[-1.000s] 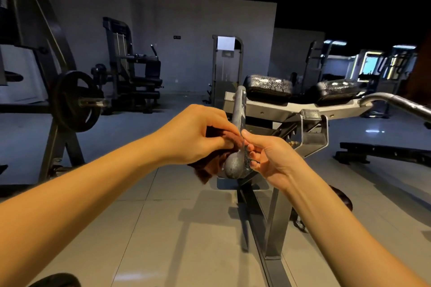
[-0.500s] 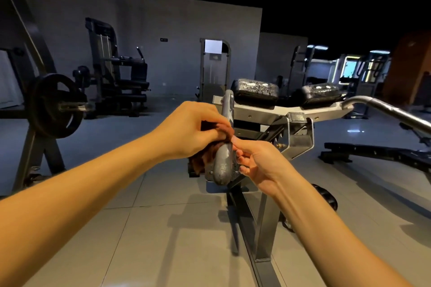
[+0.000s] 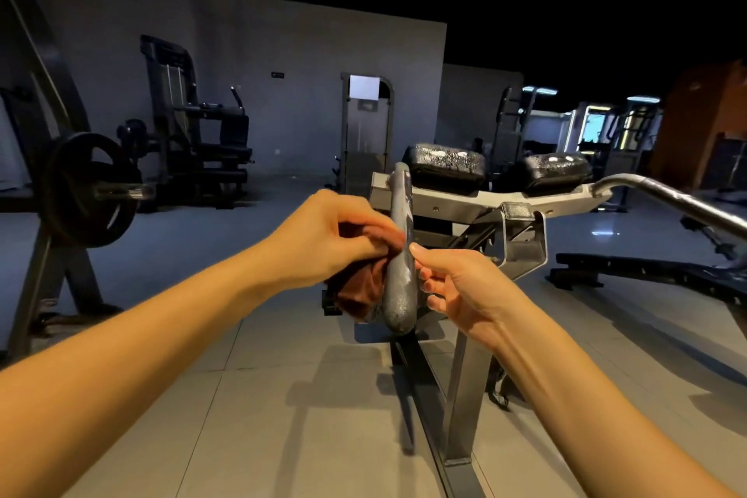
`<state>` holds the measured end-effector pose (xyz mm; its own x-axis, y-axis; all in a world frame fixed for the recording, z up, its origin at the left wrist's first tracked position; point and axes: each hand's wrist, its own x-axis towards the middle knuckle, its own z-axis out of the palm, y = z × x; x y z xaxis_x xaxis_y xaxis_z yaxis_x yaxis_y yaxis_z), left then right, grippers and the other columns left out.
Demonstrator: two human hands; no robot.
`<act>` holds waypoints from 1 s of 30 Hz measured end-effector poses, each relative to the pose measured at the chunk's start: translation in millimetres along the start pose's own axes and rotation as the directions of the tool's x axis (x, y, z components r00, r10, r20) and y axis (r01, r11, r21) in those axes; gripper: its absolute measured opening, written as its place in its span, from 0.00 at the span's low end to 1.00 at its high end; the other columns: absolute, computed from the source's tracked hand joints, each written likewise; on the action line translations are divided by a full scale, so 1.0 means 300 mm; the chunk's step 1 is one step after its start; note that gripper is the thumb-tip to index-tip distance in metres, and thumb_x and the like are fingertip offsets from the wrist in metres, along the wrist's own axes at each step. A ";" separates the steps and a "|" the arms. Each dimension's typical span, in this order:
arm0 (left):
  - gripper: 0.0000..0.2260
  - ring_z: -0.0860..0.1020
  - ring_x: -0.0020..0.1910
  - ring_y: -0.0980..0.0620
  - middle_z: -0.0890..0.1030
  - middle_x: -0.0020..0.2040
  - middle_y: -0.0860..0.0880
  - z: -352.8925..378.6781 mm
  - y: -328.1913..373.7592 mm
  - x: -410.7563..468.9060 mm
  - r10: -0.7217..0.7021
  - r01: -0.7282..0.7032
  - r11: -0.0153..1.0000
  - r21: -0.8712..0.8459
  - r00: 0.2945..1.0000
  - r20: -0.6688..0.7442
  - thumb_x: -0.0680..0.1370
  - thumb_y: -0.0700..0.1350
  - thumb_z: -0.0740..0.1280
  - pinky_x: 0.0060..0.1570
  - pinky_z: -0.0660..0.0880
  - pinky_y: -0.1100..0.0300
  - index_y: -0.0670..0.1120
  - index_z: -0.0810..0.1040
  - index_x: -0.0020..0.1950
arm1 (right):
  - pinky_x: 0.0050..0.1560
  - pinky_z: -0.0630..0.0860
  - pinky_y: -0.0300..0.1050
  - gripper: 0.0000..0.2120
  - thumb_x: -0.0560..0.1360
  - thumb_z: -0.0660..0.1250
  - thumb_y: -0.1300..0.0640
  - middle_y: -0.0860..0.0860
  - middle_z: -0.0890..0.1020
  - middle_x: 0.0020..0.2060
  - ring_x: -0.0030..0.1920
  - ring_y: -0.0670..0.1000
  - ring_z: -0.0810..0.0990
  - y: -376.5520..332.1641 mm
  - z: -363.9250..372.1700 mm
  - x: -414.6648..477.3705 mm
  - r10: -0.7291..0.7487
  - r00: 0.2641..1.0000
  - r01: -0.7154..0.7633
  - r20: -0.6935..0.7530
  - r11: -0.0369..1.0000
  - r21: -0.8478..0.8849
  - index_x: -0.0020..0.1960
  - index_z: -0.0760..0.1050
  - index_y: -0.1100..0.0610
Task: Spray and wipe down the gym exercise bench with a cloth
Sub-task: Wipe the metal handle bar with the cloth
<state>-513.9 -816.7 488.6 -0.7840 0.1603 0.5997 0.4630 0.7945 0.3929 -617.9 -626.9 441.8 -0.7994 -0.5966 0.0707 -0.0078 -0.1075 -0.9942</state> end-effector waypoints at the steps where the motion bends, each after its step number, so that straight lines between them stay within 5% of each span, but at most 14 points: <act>1: 0.07 0.82 0.51 0.55 0.85 0.47 0.56 0.002 0.002 -0.001 0.007 -0.007 1.000 0.001 1.000 0.000 0.79 0.43 0.73 0.52 0.77 0.66 0.52 0.88 0.54 | 0.36 0.63 0.41 0.09 0.76 0.74 0.52 0.47 0.73 0.33 0.34 0.45 0.68 0.001 -0.001 0.000 -0.007 1.000 0.007 0.004 1.000 -0.003 0.38 0.81 0.53; 4: 0.06 0.81 0.48 0.59 0.84 0.44 0.60 0.016 -0.025 0.102 0.016 -0.012 0.999 0.041 0.995 -0.096 0.78 0.42 0.73 0.49 0.74 0.70 0.52 0.89 0.50 | 0.35 0.62 0.40 0.09 0.76 0.74 0.51 0.48 0.72 0.32 0.33 0.45 0.68 -0.001 -0.006 -0.001 -0.021 1.000 0.021 0.018 0.999 -0.028 0.39 0.82 0.53; 9: 0.07 0.81 0.46 0.56 0.86 0.44 0.55 0.041 -0.187 0.399 -0.132 0.162 0.979 0.121 0.966 -0.224 0.78 0.41 0.72 0.56 0.79 0.52 0.51 0.89 0.49 | 0.36 0.62 0.41 0.09 0.75 0.75 0.51 0.49 0.72 0.33 0.33 0.45 0.67 0.009 -0.017 0.017 -0.009 1.000 0.010 0.018 1.000 -0.022 0.40 0.83 0.54; 14: 0.08 0.82 0.51 0.53 0.87 0.49 0.51 0.044 -0.239 0.437 -0.166 0.191 0.979 0.069 0.949 -0.269 0.79 0.39 0.71 0.59 0.79 0.49 0.49 0.88 0.52 | 0.35 0.64 0.39 0.09 0.75 0.75 0.50 0.48 0.73 0.33 0.33 0.45 0.68 0.005 -0.009 0.018 0.017 1.000 -0.017 0.013 1.000 -0.018 0.42 0.82 0.55; 23: 0.07 0.82 0.51 0.57 0.85 0.49 0.58 0.024 -0.068 0.063 0.013 -0.013 1.000 0.004 0.995 -0.098 0.79 0.42 0.72 0.53 0.76 0.67 0.51 0.88 0.54 | 0.38 0.65 0.41 0.14 0.68 0.76 0.47 0.47 0.74 0.33 0.34 0.45 0.70 -0.001 -0.010 0.023 0.039 0.998 -0.039 0.057 0.999 0.006 0.46 0.80 0.56; 30: 0.08 0.82 0.49 0.53 0.87 0.48 0.52 0.051 -0.206 0.432 -0.168 0.208 0.969 0.130 0.949 -0.267 0.79 0.42 0.71 0.57 0.80 0.48 0.52 0.89 0.49 | 0.36 0.63 0.41 0.10 0.72 0.76 0.50 0.49 0.74 0.34 0.34 0.45 0.69 0.009 -0.016 0.022 0.006 0.999 -0.006 0.042 1.000 0.000 0.45 0.83 0.57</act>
<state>-650.5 -835.9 531.5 -0.7112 -0.1376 0.6894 0.2321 0.8797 0.4151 -626.1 -627.4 439.2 -0.7737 -0.6300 0.0680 -0.0031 -0.1035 -0.9946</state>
